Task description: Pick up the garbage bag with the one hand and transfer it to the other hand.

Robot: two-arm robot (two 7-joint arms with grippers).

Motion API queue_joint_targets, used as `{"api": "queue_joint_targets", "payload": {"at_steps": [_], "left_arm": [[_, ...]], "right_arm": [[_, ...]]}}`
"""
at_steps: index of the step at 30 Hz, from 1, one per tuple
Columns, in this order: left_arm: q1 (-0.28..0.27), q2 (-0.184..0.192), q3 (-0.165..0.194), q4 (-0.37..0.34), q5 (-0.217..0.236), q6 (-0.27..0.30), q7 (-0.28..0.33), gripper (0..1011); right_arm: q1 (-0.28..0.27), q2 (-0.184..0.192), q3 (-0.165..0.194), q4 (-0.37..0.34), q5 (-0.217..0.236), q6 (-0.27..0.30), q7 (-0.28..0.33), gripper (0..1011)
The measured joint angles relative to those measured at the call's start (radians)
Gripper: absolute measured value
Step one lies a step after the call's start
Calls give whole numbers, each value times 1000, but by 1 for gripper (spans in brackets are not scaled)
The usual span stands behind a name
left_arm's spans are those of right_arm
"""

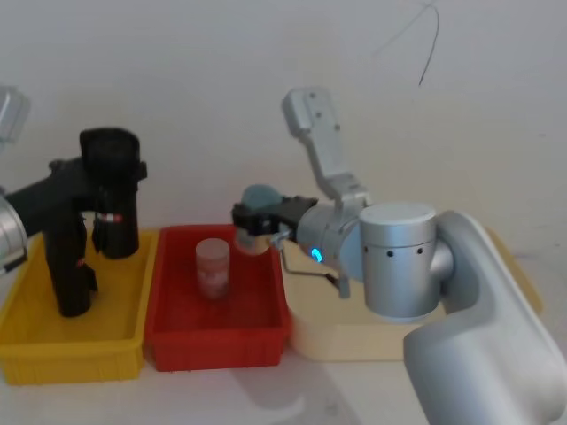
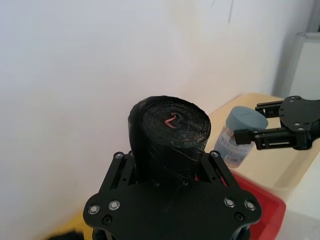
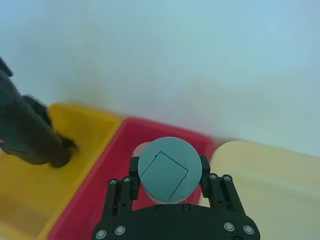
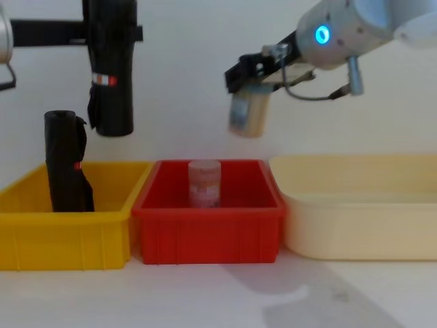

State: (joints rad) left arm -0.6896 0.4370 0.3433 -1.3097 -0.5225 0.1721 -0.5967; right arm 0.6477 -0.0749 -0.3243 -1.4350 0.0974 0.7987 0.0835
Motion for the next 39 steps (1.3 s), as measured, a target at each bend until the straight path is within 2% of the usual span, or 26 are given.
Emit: {"api": "queue_joint_targets", "payload": {"at_steps": [5, 6, 9, 11, 12, 13, 15, 18, 19, 20, 21, 25, 31, 39], "left_arm": [[-69, -19, 20, 67, -5, -23, -61, 426], [-96, -29, 28, 101, -8, -36, -85, 426], [-134, -45, 40, 152, -11, -56, -121, 426], [-190, -74, 56, 232, -15, -87, -171, 426], [-190, -74, 56, 232, -15, -87, -171, 426], [-218, -91, 66, 289, -17, -107, -200, 426], [-249, -109, 74, 343, -19, -129, -230, 426], [-322, -153, 94, 488, -25, -187, -300, 426], [-364, -180, 107, 569, -31, -214, -331, 426], [-376, -187, 110, 592, -33, -227, -345, 426], [-412, -211, 121, 662, -38, -249, -370, 426], [-476, -249, 140, 788, -47, -299, -427, 426], [-546, -293, 161, 927, -58, -354, -488, 426], [-594, -323, 176, 1021, -66, -392, -530, 426]], "right_arm": [[3, 8, 15, -16, -22, -15, -29, 661], [4, 11, 20, -19, -32, -20, -42, 661], [5, 16, 30, -20, -49, -28, -66, 661], [5, 19, 36, -19, -57, -32, -77, 661], [5, 21, 38, -18, -63, -34, -85, 660], [5, 23, 44, -15, -71, -36, -97, 661], [6, 27, 50, -10, -80, -39, -108, 661], [6, 33, 63, 1, -94, -42, -132, 660], [5, 37, 70, 8, -102, -42, -144, 661], [5, 38, 74, 12, -106, -42, -150, 661], [4, 42, 82, 20, -111, -42, -161, 661], [4, 48, 101, 41, -123, -38, -184, 661], [11, 60, 141, 107, -140, -24, -220, 661], [15, 71, 166, 150, -145, -8, -224, 661]]}}
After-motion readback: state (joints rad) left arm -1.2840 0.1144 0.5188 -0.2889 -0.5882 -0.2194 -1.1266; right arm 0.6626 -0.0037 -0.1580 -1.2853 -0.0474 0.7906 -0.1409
